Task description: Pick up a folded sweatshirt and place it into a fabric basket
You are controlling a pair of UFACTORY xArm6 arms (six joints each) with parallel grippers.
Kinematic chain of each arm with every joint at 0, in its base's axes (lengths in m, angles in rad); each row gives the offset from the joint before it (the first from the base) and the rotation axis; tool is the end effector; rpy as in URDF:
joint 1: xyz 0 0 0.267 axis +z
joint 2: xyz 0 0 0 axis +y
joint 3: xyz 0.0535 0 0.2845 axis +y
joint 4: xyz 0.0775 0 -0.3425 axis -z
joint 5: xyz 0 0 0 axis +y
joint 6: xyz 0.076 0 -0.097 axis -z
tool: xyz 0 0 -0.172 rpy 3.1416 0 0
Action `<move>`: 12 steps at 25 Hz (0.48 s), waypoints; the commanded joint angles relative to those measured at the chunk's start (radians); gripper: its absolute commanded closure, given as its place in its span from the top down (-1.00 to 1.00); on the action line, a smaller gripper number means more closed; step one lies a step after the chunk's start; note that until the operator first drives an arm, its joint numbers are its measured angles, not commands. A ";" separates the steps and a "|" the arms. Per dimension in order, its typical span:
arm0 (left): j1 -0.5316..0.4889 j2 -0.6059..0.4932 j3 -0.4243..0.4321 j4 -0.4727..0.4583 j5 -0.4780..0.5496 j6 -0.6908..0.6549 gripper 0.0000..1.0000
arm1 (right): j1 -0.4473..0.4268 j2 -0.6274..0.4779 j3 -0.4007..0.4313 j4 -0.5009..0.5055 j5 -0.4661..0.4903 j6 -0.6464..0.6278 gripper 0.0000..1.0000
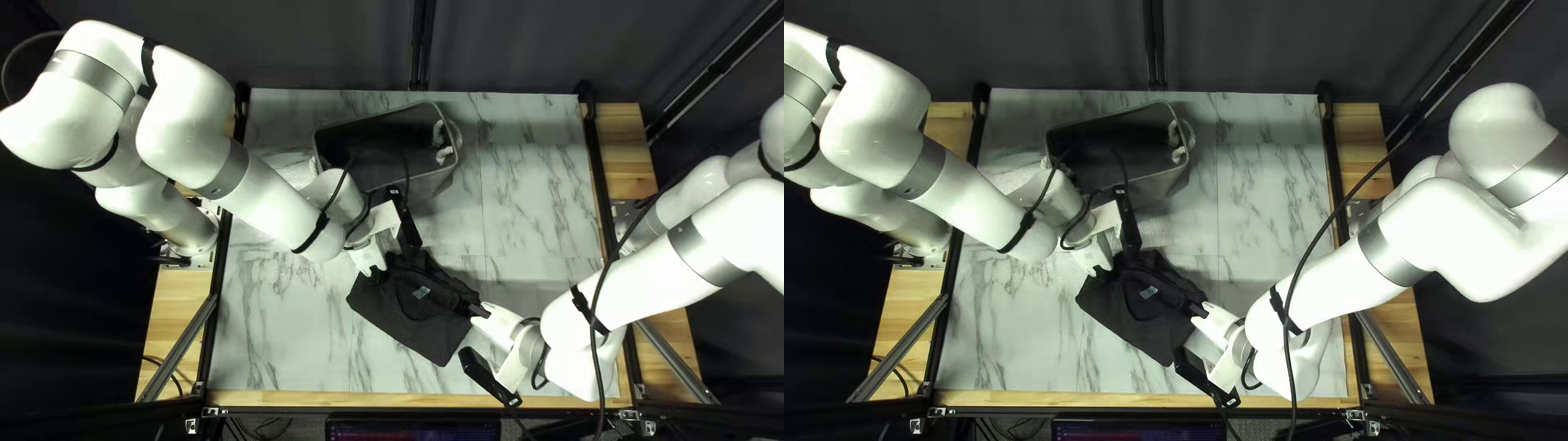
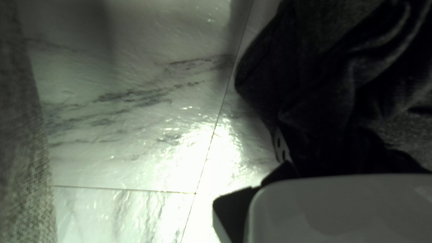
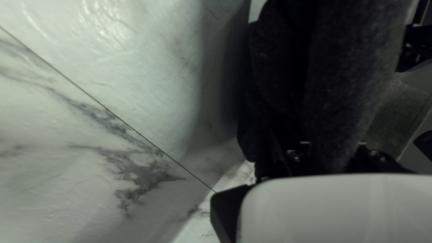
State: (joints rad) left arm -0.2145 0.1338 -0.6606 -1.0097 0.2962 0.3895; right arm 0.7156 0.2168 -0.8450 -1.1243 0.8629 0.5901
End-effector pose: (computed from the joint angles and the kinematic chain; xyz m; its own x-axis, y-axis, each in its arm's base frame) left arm 0.4562 -0.1044 0.0416 0.9183 0.3599 0.1649 0.2736 -0.8781 0.3924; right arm 0.4389 0.1963 0.0742 0.5668 0.8201 -0.0787 0.6242 -0.3652 0.6906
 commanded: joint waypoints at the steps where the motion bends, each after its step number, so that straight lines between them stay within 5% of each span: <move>1: -0.005 -0.054 0.008 0.111 0.029 -0.094 -1.00 | -0.002 -0.012 0.010 0.000 0.003 0.000 -1.00; 7: 0.005 -0.219 0.046 0.332 0.112 -0.256 -1.00 | 0.001 -0.097 0.050 -0.005 0.028 -0.022 -1.00; 12: 0.043 -0.276 0.045 0.399 0.170 -0.272 -1.00 | -0.020 -0.196 0.083 -0.012 0.049 -0.081 -1.00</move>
State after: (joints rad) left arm -0.1922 -0.1096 -0.6186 -0.6432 0.4356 0.1251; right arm 0.7069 0.0678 -0.7813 -1.1316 0.9009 0.5395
